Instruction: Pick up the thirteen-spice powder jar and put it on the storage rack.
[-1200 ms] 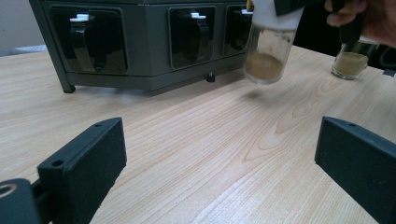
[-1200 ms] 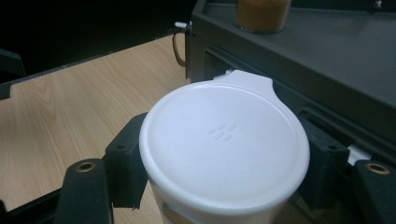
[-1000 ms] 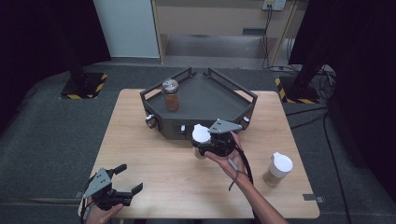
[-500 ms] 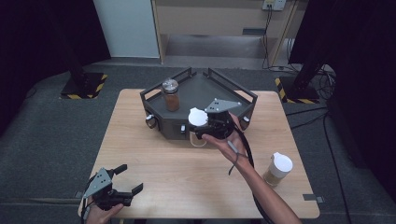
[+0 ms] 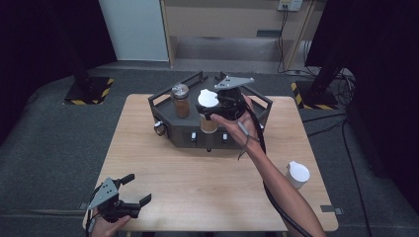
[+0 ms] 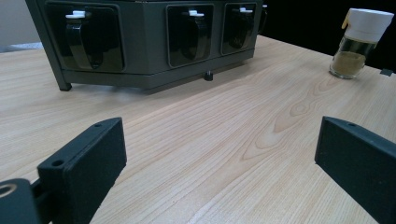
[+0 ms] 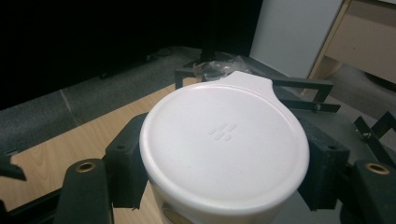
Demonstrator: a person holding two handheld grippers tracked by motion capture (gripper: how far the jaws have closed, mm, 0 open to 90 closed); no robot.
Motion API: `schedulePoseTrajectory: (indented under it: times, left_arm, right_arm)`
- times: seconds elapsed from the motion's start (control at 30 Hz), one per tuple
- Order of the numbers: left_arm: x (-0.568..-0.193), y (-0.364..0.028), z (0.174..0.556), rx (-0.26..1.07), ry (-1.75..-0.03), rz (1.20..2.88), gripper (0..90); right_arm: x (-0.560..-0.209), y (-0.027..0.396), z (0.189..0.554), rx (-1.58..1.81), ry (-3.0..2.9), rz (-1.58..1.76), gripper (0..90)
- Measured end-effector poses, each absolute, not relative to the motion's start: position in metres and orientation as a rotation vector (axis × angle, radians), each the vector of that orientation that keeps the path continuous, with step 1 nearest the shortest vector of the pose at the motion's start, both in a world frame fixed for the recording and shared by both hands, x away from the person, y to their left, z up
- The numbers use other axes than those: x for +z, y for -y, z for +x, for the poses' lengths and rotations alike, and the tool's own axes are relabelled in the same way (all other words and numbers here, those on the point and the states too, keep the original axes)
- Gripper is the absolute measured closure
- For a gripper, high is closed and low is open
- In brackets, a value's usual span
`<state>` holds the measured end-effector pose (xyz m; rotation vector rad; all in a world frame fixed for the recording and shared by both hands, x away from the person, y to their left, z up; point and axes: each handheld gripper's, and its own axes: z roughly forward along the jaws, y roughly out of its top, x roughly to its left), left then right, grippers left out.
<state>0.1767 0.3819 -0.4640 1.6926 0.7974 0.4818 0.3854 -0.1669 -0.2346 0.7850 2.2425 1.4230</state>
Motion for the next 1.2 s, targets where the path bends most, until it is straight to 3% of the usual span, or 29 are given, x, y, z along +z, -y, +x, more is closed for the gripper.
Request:
schedulePoseTrajectory:
  times: [0.33, 1.2]
  left_arm:
    - [-0.464, -0.382, 0.177, 0.481, -0.798, 1.69, 0.8]
    - [-0.465, -0.383, 0.178, 0.472, -0.798, 1.686, 0.9]
  right_arm:
    - [-0.231, 0.155, 0.41, 1.379, -2.189, 0.87, 30.8]
    - [-0.27, 0.133, 0.452, 1.298, -2.109, 1.057, 30.8]
